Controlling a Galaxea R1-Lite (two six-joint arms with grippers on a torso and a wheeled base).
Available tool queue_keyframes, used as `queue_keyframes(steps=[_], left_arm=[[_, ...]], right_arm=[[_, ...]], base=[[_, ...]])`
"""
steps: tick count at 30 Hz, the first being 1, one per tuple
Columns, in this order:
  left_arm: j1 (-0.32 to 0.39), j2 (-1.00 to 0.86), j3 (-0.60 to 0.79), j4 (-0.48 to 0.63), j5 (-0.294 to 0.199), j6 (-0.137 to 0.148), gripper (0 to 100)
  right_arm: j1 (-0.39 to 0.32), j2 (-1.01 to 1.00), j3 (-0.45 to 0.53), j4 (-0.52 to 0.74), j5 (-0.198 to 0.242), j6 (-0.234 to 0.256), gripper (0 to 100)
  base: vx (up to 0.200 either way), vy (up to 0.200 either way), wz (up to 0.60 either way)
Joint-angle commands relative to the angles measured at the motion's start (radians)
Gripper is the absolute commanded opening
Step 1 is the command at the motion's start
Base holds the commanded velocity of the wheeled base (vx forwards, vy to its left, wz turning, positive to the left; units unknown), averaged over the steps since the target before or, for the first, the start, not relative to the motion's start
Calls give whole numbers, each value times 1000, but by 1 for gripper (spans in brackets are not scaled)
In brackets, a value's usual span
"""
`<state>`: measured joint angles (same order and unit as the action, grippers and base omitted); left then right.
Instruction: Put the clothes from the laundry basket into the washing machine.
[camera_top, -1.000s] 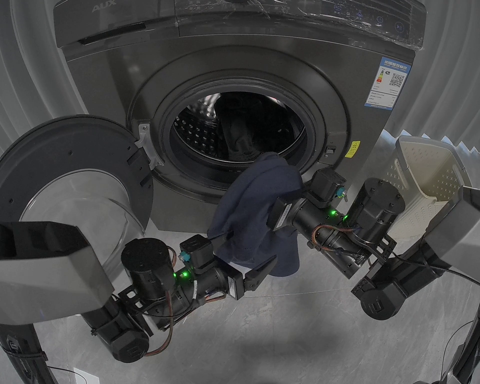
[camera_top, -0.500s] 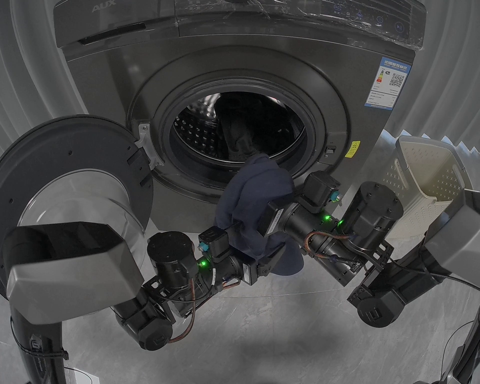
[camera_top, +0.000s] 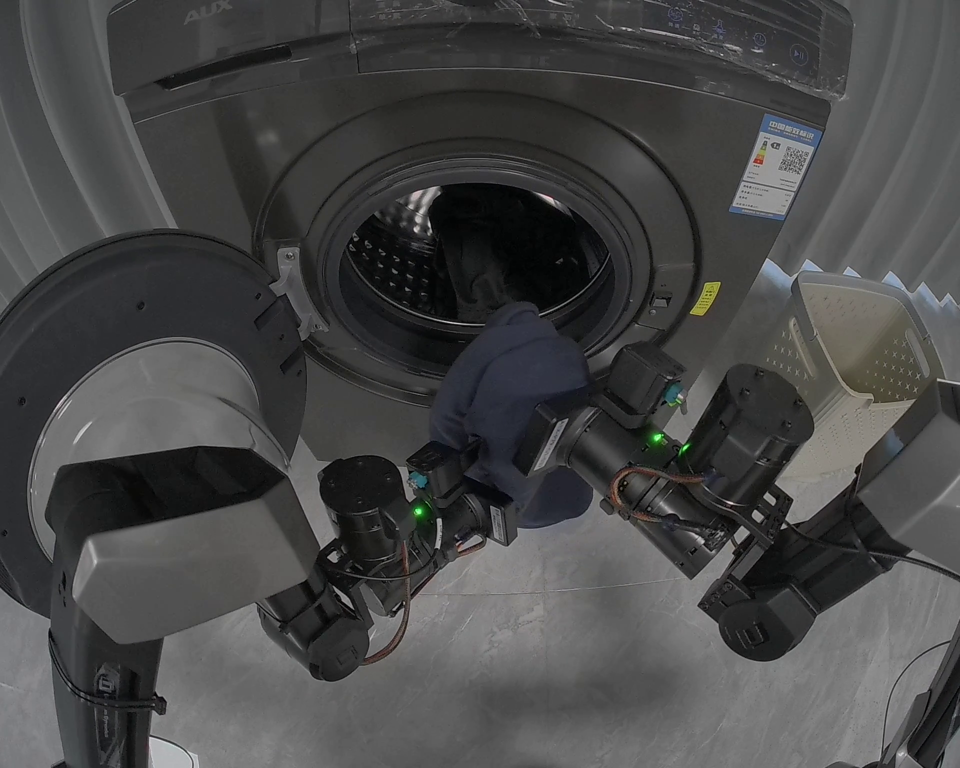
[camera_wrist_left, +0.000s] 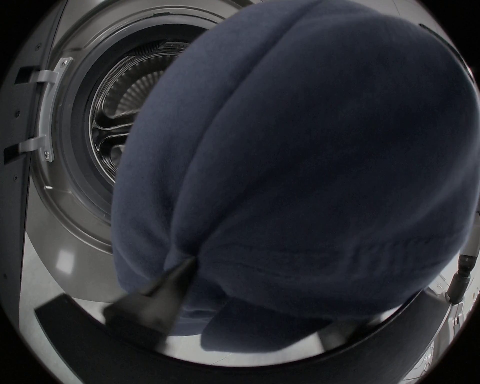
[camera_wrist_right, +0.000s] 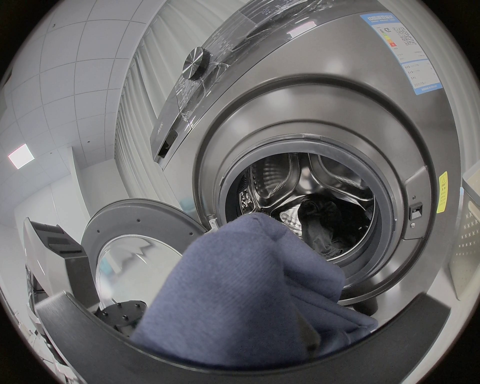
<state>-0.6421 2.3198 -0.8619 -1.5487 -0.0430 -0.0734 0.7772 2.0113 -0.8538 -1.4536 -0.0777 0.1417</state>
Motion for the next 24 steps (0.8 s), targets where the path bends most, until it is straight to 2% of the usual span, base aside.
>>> queue_keyframes(steps=[1,7,12,14,17,24], left_arm=[[2,20,-9,-1,0,-2,0],[29,-2,-17,-2,2,-11,0],[48,-115,23,1,2,-43,0],[47,-203,84,2,2,-54,0],[42,-287,152,1,2,-57,0],[39,-395,207,6,14,-66,0]], right_arm=[[0,-6,2,-2,-1,1,0],[-15,-31,9,-1,-1,1,0],[-38,-63,39,1,-1,1,0],[-95,-68,71,-1,-1,1,0],[-133,-62,104,-2,1,1,0],[-95,-36,131,-14,-2,1,0]], base=[[0,0,0],[0,0,0],[0,0,0],[0,0,0],[0,0,0],[0,0,0]])
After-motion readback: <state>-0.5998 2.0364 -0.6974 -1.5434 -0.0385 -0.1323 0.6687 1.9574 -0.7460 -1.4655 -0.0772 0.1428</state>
